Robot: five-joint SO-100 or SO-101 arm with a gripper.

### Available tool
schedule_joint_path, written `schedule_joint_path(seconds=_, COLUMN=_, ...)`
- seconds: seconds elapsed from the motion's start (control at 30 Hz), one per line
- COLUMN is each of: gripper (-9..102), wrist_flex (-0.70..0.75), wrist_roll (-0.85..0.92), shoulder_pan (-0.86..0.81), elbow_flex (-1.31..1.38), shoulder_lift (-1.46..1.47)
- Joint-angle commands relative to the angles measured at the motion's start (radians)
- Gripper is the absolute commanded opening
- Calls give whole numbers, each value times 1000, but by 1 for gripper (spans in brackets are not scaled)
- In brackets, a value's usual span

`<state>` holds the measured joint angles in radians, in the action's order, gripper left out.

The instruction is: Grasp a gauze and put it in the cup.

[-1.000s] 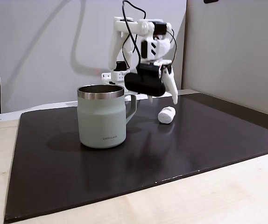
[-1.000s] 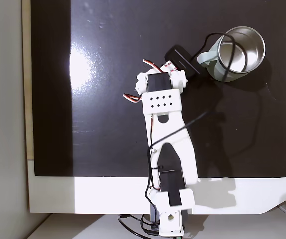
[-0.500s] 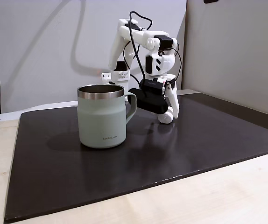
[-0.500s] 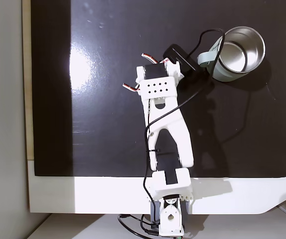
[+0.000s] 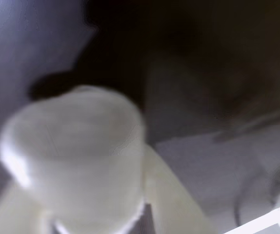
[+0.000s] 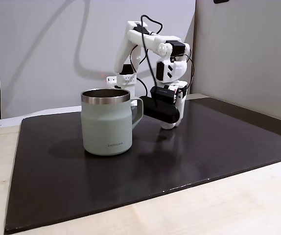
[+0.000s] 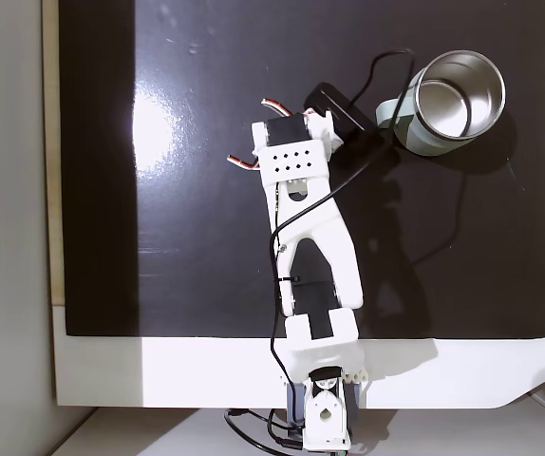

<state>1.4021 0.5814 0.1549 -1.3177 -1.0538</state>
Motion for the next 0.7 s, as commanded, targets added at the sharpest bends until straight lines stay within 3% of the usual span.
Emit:
schedule_joint_path(seconds=0.0, gripper=3, wrist_flex=5, wrist_roll=-17, shoulder_pan=6, elbow_flex=72, shoulder_lift=-14)
schedule_joint_path(seconds=0.37, gripper=0, wrist_flex=69, wrist_roll=-37, shoulder_pan=8, elbow_flex=147, shoulder_lift=-25)
schedule_joint_path(seconds=0.67, gripper=0, wrist_flex=331, wrist_roll=-83, shoulder_pan=26, elbow_flex=468, shoulder_lift=-61)
